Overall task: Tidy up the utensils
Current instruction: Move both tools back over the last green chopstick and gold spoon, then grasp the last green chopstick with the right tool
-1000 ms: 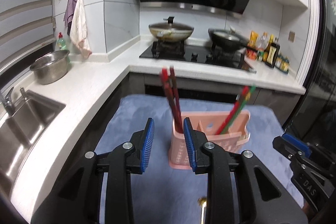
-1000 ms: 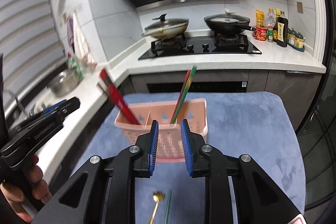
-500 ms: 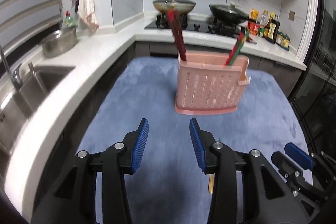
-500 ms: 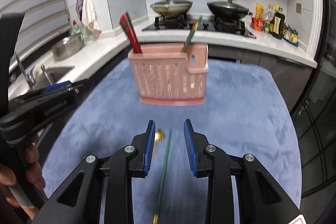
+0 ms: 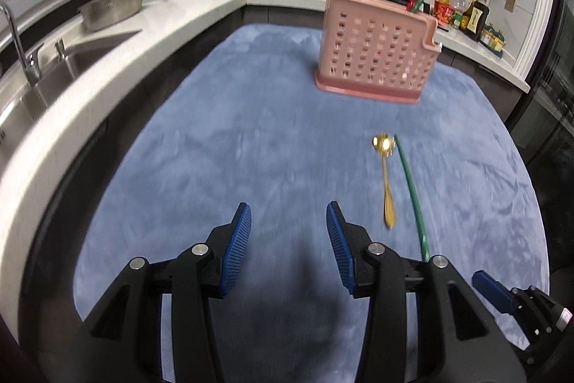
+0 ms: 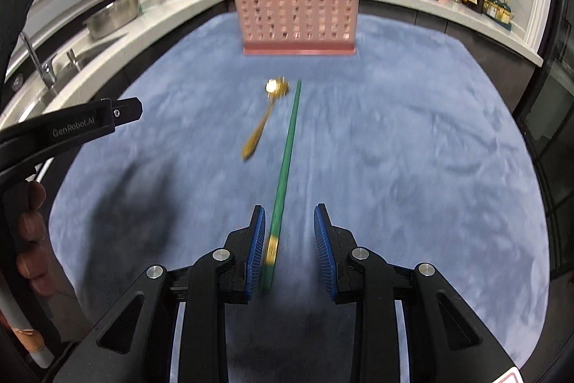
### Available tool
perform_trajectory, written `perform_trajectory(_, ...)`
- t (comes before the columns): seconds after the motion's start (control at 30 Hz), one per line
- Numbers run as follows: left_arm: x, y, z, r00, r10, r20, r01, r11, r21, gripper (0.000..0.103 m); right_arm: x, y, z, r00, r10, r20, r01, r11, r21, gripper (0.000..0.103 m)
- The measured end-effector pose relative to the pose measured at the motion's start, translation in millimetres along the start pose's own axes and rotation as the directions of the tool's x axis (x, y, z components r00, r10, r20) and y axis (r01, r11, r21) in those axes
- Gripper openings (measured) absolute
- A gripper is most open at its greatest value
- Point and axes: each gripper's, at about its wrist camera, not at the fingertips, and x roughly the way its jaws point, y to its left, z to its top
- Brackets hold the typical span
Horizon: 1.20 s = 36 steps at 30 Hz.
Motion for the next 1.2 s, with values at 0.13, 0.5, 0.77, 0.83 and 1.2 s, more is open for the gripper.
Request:
perform_trajectory(0.13, 1.2, 2.6, -15.0, 1.0, 0.02, -0.017, -0.02, 1.0, 0.006, 0.042, 6.3, 4.3, -14.0, 1.0, 0.006, -0.019, -0.006, 1.0, -0.003, 0.029)
perform_trajectory(0.5, 10.8, 9.3, -37.7, 0.997, 0.044, -0.071, -0.044, 0.999, 0.007, 0.042, 22.2, 6.1, -28.3, 0.999, 0.012, -0.048, -0.011, 1.0, 0.013, 0.029)
perform_trajectory(0.77, 12.7, 3.9, -40.0, 0.996, 0.033, -0.079, -0.031, 0.999, 0.024, 0.042, 23.8, 4.0, -26.8, 0.999, 0.01, -0.04, -0.009, 1.0, 0.02, 0.019)
perform_trajectory(0.83, 13.7, 1.7, -40.4, 0.996, 0.029, -0.083, -0.026, 0.999, 0.028, 0.042, 24.2, 1.5, -26.3, 0.999, 0.014, -0.04, -0.013, 0.999, 0.03, 0.016)
perform_trajectory(1.2, 20.7, -18.5, -33.9, 0.995, -0.022, -0.095, 0.027, 0.998, 0.05, 0.047, 21.7, -14.2, -19.9, 1.0, -0.001, -0.027, 0.003, 0.997, 0.077, 0.008)
